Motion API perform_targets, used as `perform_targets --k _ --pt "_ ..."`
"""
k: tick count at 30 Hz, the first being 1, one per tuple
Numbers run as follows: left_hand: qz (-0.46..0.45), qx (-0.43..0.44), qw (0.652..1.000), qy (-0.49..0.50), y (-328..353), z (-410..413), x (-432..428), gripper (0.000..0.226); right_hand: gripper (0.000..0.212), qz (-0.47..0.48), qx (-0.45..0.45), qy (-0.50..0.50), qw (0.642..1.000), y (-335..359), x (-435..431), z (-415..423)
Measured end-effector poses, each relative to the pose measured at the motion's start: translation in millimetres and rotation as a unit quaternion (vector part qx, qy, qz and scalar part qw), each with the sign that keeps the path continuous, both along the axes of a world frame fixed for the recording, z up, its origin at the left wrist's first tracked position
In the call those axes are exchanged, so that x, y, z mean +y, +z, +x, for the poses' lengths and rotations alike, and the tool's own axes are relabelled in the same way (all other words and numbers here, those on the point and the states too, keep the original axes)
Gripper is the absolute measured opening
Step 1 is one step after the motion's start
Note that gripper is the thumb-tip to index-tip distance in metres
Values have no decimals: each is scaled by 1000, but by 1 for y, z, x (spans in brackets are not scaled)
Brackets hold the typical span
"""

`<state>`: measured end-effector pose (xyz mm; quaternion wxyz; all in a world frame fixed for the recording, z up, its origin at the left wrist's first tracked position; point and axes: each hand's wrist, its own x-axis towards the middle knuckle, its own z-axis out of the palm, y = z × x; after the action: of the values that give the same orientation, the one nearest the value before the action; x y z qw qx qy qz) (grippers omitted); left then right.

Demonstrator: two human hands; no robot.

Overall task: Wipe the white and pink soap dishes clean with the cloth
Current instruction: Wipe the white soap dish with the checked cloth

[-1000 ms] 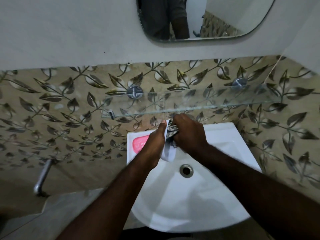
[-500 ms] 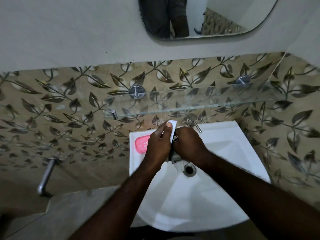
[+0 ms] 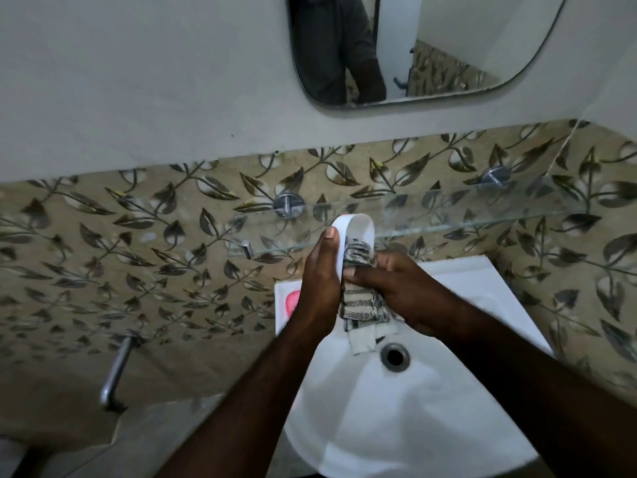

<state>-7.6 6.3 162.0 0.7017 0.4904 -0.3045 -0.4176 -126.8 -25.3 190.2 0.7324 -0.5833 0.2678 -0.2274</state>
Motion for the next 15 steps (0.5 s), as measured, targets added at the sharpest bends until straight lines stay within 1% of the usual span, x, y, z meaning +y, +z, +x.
perform_targets --k 2,3,5,7,8,9,10,11,12,13,14,15 --pt "-26 21 998 -44 3 2 -3 42 19 65 -75 -60 993 8 -3 7" --pt "-37 23 997 -61 5 0 -3 44 23 104 -114 -90 984 11 -7 10" --pt "-43 19 996 -75 5 -5 -2 56 27 152 -172 -137 964 17 -10 13" --pt "-37 16 996 -81 1 -9 0 67 25 160 -194 -155 956 15 -9 13" --pt "-35 7 996 -84 -2 -8 1 65 23 155 -188 -148 958 11 -6 12" --pt "-33 -3 996 -85 -4 -7 2 57 21 142 -171 -135 966 6 -3 10" --pt "-30 -12 996 -85 -6 -5 3 48 18 103 -133 -120 979 1 0 6" --pt "-27 -21 996 -82 -7 -3 3 41 16 22 -67 -102 992 -3 1 3" --pt "-19 -36 996 -74 -8 -2 3 36 14 -97 23 -78 992 -8 1 -1" --pt "-4 -52 997 -61 -7 -2 1 33 12 -214 112 -44 969 -11 1 -4" --pt "16 -64 997 -48 -8 -1 -1 32 14 -299 181 -10 937 -14 0 -5" --pt "33 -71 996 -41 -8 -2 -2 33 15 -344 223 7 912 -17 -3 -6"
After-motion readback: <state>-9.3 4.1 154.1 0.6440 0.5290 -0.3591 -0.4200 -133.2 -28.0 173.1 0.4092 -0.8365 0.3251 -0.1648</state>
